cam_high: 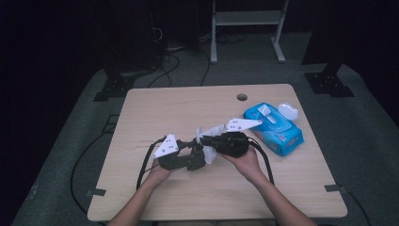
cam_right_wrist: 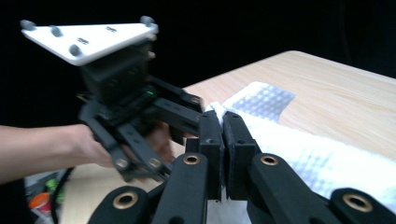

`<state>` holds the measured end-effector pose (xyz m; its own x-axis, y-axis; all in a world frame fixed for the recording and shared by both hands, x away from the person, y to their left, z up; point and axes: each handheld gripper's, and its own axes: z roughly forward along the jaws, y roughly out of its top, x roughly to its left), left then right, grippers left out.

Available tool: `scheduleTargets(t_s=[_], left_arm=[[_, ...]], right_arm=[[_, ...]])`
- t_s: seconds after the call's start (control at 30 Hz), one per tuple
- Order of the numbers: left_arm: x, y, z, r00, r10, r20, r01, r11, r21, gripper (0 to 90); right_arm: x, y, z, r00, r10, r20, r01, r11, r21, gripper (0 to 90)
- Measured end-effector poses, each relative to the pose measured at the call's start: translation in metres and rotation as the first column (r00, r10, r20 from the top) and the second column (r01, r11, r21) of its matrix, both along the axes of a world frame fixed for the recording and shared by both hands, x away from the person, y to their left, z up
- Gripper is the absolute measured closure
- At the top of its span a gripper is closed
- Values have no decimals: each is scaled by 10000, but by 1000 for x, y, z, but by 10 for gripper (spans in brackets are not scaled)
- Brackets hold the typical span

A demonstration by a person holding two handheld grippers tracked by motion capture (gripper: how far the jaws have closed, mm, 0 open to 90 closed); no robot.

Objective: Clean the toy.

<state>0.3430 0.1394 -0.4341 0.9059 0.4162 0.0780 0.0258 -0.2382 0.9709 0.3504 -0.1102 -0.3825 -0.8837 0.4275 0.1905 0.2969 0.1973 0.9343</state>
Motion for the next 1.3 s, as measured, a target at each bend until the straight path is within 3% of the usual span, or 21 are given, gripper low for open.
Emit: scheduleTargets(t_s=[0.13, 0.2, 0.33, 0.57, 0.67, 0.77, 0.97, 1.3], left_arm=[[0, -2, 1, 10000, -38, 33, 38, 10000, 56, 615], [0, -2, 1, 10000, -20, 42, 20, 10000, 56, 615], [0, 0, 1, 10000, 11, 9, -11, 10000, -18, 616], [1, 1, 1, 10000, 64, -8, -64, 10000, -52, 618], [1, -1, 1, 10000, 27, 13, -27, 10000, -57, 618], [0, -1, 2, 10000, 39, 20, -39, 10000, -73, 619], [1, 2, 1, 9999, 105, 0, -105, 9999, -124, 620], [0, 0, 2, 9995, 200, 230, -201, 9998, 40, 618]], right_arm=[[2, -6, -1, 9997, -208, -110, 208, 9998, 77, 868], [-1, 5, 2, 9998, 208, -37, -208, 9997, 91, 868], [-3, 10, 3, 9991, 410, 47, -410, 9991, 57, 868], [3, -10, -3, 9994, -347, -54, 346, 9993, -104, 869], [2, -9, -3, 9995, -310, -83, 309, 9995, -56, 869], [-2, 0, -1, 9999, 119, -25, -119, 9999, 6, 868], [1, -7, -4, 9999, -138, -98, 138, 9999, -16, 868], [2, -6, -8, 9997, -33, -237, 35, 10000, 68, 869]])
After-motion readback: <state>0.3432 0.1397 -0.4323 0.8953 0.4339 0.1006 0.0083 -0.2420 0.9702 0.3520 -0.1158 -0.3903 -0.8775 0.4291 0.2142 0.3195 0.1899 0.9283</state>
